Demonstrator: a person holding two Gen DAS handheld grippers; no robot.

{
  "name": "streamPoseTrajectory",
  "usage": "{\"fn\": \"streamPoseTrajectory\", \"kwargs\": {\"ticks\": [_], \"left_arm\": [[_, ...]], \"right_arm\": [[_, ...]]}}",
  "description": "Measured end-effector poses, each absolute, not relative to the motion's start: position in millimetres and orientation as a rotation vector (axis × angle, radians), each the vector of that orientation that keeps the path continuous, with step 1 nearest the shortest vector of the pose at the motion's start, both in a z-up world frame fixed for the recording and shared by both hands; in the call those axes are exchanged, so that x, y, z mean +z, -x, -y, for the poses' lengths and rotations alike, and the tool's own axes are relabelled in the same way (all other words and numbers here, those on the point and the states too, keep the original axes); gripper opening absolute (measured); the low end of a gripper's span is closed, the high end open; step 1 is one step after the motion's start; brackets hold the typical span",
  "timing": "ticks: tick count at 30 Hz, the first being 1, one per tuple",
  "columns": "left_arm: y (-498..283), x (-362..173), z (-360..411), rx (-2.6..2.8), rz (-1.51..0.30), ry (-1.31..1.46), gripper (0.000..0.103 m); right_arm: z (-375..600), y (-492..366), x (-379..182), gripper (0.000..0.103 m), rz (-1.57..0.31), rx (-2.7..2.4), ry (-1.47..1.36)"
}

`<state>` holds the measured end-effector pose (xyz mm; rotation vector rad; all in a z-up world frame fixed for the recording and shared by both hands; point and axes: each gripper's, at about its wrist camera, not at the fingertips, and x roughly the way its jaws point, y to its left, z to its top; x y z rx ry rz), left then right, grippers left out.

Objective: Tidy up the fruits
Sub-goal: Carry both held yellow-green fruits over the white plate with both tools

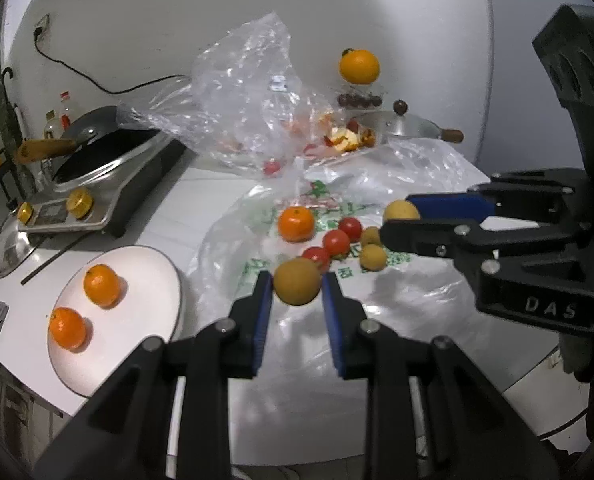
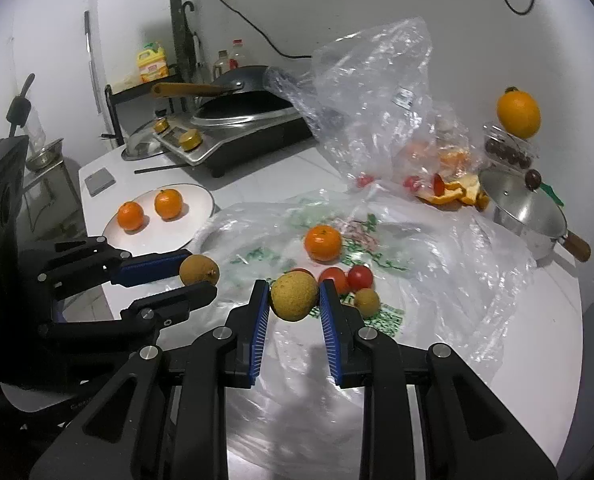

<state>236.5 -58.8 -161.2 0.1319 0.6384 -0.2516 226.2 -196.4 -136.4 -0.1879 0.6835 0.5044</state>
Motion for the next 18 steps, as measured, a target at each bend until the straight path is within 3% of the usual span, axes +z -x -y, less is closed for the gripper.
{"fn": "streamPoseTrajectory", "kwargs": {"ticks": [18], "left_arm": [[-224.3,-162.5,-2.7,-0.174,-0.628,-0.064,0.026]], "right_arm": [[144.2,-222.4,-135.5,0.027,-0.687,0.558,0.252]]}}
